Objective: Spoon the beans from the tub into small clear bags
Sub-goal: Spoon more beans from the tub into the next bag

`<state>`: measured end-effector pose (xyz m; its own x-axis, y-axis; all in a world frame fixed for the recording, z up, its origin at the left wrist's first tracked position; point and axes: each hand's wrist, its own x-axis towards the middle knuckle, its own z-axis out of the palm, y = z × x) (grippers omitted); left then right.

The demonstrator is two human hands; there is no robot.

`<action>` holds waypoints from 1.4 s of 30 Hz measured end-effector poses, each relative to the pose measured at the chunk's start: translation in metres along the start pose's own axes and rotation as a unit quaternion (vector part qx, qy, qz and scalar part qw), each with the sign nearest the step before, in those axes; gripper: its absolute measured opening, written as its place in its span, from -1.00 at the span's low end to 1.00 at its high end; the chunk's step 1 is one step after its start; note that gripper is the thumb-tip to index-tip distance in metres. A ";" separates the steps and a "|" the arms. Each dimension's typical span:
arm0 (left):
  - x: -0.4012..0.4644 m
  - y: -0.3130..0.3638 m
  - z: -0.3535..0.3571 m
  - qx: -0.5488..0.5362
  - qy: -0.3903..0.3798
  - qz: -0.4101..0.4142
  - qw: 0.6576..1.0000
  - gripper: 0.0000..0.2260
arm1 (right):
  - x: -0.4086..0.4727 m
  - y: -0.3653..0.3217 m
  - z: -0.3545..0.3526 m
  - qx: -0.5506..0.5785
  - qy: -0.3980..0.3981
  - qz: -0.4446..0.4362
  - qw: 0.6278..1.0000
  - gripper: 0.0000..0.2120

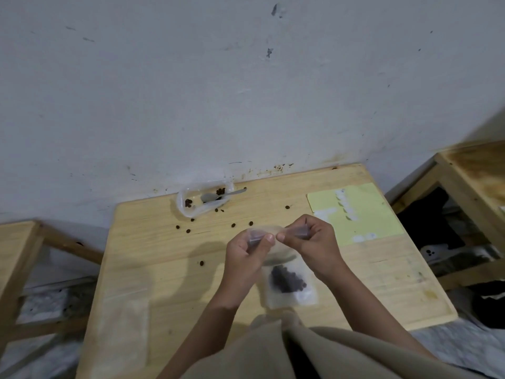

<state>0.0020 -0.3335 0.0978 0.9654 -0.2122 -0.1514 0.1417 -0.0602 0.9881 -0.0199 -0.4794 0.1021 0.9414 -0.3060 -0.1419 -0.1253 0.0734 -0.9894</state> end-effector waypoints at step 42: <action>-0.004 -0.074 0.014 0.159 -0.030 -0.142 0.977 -0.40 | 0.003 0.084 -0.026 -0.292 0.095 0.116 0.945 -0.56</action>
<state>-0.0153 -0.3423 0.0244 0.8811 -0.1995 -0.4288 0.3178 -0.4219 0.8491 -0.0355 -0.4991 0.0174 0.8010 -0.5149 -0.3053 -0.5251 -0.3596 -0.7714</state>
